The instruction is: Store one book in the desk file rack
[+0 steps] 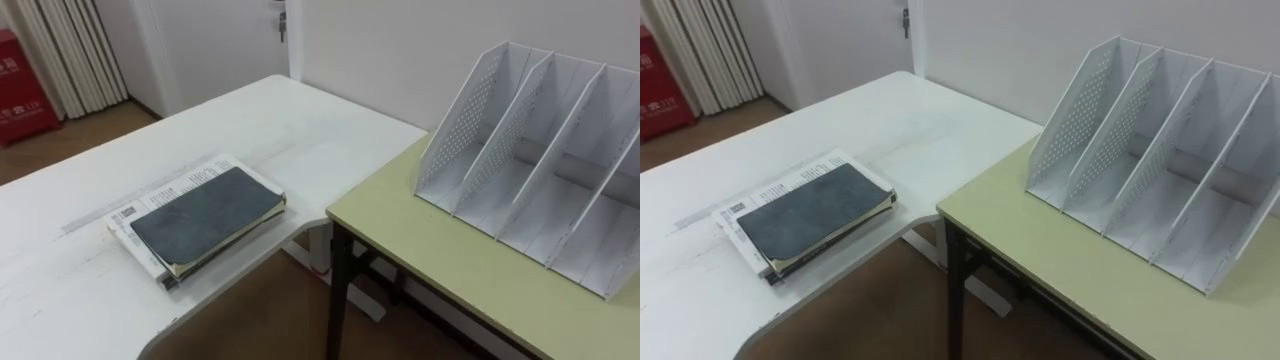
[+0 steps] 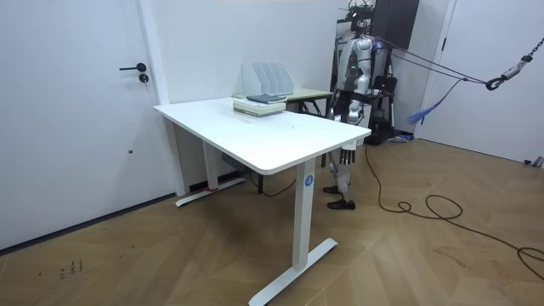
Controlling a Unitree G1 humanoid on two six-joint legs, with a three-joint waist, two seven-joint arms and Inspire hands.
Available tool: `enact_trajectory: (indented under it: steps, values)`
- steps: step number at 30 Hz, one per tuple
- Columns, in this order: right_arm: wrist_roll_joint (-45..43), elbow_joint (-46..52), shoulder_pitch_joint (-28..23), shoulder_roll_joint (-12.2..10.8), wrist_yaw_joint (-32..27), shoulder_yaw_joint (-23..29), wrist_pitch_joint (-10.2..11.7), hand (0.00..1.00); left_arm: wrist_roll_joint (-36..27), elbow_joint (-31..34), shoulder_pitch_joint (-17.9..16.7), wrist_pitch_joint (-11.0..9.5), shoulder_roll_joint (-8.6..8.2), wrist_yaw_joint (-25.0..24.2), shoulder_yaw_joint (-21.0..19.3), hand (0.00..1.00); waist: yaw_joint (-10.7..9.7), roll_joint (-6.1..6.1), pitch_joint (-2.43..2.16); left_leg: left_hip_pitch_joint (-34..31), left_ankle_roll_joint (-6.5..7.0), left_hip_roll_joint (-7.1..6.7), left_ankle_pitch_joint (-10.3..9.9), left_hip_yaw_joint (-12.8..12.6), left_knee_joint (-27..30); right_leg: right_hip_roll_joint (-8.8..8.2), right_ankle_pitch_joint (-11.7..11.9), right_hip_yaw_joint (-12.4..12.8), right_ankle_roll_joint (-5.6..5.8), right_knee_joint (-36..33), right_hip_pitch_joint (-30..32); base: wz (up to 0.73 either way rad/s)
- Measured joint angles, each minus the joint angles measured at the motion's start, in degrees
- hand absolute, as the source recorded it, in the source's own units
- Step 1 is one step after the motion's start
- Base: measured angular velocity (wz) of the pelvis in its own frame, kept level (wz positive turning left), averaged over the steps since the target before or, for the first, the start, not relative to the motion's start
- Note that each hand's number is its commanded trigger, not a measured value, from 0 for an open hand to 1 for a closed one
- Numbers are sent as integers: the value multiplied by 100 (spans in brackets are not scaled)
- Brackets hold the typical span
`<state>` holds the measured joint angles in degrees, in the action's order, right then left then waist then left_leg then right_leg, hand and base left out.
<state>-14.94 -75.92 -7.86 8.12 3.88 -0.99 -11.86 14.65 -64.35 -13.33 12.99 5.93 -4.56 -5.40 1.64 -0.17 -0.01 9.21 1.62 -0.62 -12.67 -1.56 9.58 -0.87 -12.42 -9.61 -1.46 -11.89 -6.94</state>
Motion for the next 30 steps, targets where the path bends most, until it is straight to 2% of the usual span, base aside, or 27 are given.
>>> enact_trajectory:
  steps: [7, 11, 16, 18, 20, 24, 27, 30]
  values:
    - [104, -21, 13, 0, -5, -13, 149, 0, 6, 5, 11, -231, 14, 69, 3, 0, -26, -31, 18, 3, 0, -1, 0, 3, 7, -1, -1, -7, 1, 6, -26, 0]
    - [97, 45, 27, 1, -7, -17, 246, 0, 219, 110, 19, -276, 41, 82, 132, 0, -38, -33, 24, -3, 1, -8, -2, 4, 19, -3, 0, -11, 2, 13, -22, 0]
    - [99, 39, 168, 41, -16, -123, 381, 0, 881, 852, 76, -319, 197, 226, 311, 0, -142, -37, 43, -64, 2, -7, -4, 37, 15, 0, 3, -51, 0, 20, 20, 3]
    - [75, 33, 186, 53, -67, -175, 454, 0, 976, 1229, 230, -531, 196, 450, 312, 0, -154, -25, 45, -50, 2, -14, -2, 36, -9, 1, 4, -48, 1, 27, 8, 0]
    - [44, 24, 220, 52, -93, -179, 489, 0, 993, 1498, 321, -624, 162, 575, 368, 0, -219, -27, 45, -62, 3, -19, -1, 34, -15, 1, 4, -50, 2, 24, -3, 0]
    - [-139, 37, 261, 53, -208, -167, 623, 0, 1253, 2076, 356, -845, 117, 682, 781, 0, -380, -27, 45, -93, 2, -35, 0, -32, -15, 17, 7, -11, 7, 25, 30, -4]
    - [-172, 40, 298, 54, -248, -171, 707, 0, 1325, 2401, 386, -929, 138, 684, 1088, 0, -470, -37, 39, -92, 2, -28, 1, -101, -19, 11, 7, 30, 7, 18, 85, -11]
    - [-161, 52, 282, 53, -245, -198, 719, 0, 1710, 2623, 388, -956, 151, 682, 1344, 0, -548, -27, 38, -81, 1, -18, 1, -145, -18, 20, 7, 88, 8, 22, 51, -9]
